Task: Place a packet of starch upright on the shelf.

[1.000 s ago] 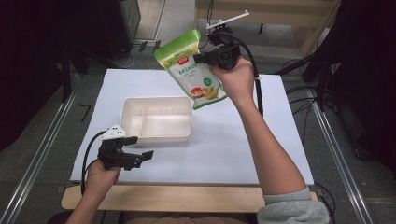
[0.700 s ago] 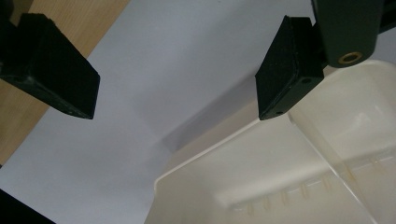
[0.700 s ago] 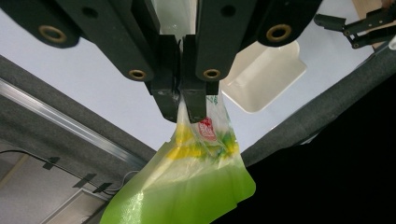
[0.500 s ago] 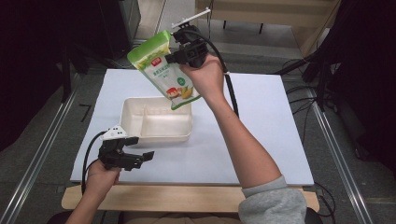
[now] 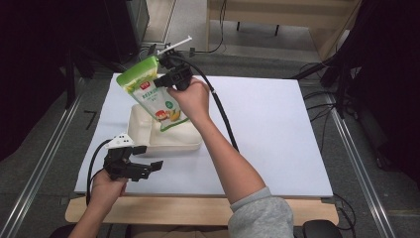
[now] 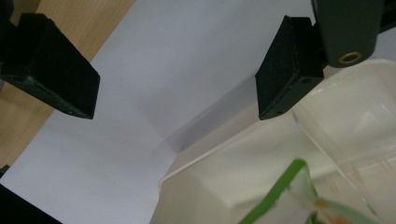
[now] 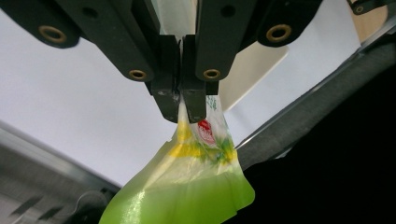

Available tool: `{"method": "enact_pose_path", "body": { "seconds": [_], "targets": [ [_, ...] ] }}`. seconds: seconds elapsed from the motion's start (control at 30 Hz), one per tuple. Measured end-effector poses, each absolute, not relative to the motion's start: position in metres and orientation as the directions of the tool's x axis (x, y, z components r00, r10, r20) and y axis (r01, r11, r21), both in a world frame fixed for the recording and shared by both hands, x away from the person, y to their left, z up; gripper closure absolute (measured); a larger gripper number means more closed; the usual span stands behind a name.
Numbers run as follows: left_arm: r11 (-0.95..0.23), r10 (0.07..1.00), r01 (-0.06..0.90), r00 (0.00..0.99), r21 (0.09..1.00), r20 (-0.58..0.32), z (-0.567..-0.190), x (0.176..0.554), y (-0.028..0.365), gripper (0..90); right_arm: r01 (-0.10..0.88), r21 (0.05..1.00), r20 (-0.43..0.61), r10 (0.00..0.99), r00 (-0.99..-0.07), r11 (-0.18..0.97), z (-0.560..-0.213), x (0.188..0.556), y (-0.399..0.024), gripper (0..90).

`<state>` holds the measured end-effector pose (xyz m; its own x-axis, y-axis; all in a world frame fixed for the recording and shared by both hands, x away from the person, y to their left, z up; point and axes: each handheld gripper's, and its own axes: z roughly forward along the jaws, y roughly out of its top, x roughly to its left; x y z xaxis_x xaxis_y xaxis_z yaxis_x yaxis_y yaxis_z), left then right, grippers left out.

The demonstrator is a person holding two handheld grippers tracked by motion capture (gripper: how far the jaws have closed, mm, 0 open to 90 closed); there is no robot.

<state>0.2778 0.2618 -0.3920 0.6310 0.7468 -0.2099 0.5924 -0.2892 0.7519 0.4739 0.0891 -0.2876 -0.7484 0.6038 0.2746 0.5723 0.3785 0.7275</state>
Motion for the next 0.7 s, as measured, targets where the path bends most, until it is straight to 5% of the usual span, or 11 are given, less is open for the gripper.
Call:
{"method": "enact_pose_path", "body": {
  "seconds": [0.17,0.7],
  "targets": [
    [-0.298,0.745,0.591,0.635,0.75,-0.205,-0.392,0.278,0.261,14.6,0.603,0.698,0.288,0.62,-0.73,0.385,-0.324,0.477,0.084,89.4],
    [-0.308,0.743,0.595,0.638,0.743,-0.203,-0.393,0.279,0.258,14.6,0.649,0.685,0.319,0.663,-0.677,0.333,-0.354,0.485,0.015,88.2]
  ]
}}
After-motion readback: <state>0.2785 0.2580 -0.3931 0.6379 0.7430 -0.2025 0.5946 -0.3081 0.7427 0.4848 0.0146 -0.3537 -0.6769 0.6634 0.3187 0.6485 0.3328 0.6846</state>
